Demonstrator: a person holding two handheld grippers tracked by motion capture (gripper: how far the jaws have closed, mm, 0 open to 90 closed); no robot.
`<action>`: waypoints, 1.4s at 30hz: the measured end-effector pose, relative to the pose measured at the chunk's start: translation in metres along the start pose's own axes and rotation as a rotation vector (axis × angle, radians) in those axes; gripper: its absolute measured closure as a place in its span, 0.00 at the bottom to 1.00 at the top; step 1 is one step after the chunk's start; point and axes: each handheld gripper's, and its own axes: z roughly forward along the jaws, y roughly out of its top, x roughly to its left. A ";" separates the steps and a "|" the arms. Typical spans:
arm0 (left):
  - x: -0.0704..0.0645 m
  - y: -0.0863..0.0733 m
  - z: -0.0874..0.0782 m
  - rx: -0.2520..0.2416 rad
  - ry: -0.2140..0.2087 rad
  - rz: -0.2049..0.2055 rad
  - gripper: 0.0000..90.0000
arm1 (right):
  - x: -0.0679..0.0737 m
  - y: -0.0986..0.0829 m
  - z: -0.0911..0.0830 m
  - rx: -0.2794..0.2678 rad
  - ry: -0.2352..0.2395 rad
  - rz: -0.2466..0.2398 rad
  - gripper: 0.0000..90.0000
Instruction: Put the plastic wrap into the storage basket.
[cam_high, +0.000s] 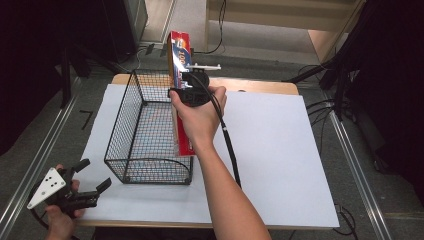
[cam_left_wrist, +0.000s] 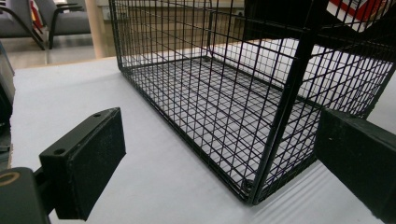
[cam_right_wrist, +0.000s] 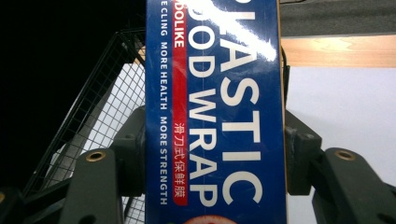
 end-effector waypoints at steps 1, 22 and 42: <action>0.000 0.000 0.000 0.000 0.000 0.000 0.03 | 0.001 0.000 0.000 -0.002 0.000 -0.003 0.45; 0.000 0.000 0.000 0.001 0.000 0.000 0.03 | 0.012 -0.015 0.021 0.010 0.013 -0.015 0.45; -0.001 0.000 0.001 -0.001 0.005 0.002 0.03 | 0.007 -0.048 0.047 0.055 0.035 -0.016 0.45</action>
